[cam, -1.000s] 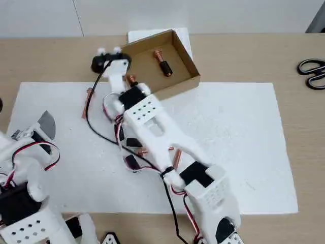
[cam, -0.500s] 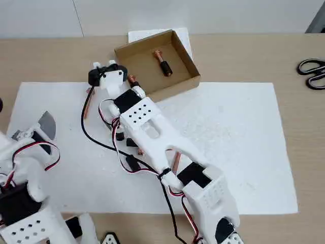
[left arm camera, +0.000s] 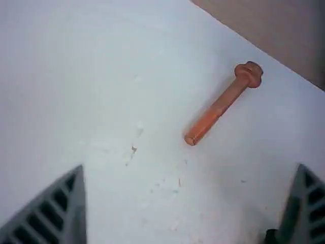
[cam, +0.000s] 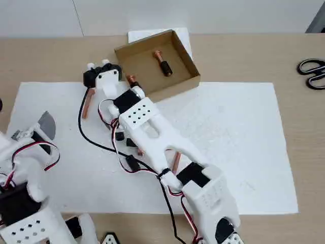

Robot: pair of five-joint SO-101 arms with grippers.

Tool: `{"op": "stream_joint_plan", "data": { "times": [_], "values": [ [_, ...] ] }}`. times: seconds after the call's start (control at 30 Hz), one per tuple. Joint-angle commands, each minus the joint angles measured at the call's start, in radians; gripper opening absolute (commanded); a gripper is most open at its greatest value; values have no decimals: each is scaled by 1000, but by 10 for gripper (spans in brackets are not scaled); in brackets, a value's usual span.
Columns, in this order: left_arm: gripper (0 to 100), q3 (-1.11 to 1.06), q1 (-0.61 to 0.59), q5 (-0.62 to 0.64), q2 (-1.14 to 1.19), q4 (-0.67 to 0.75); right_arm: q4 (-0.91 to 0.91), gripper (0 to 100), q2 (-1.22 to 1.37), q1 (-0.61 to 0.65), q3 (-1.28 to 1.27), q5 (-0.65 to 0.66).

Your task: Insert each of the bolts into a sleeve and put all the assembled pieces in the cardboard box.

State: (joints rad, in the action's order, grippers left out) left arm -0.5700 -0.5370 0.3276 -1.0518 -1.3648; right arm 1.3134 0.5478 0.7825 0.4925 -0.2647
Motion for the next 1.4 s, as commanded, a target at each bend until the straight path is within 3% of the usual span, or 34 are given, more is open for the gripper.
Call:
{"op": "stream_joint_plan", "data": {
  "times": [0.0,0.83,1.0,1.37],
  "values": [
    [251,39,3,3,-8,-3,-31,136,35,-4,43,3],
    [251,39,3,0,-8,-3,-38,135,254,58,133,3],
    [251,39,3,0,-8,-3,-16,3,269,58,133,3],
    [251,39,52,0,-5,-6,145,3,19,-54,242,35]
  ]
}}
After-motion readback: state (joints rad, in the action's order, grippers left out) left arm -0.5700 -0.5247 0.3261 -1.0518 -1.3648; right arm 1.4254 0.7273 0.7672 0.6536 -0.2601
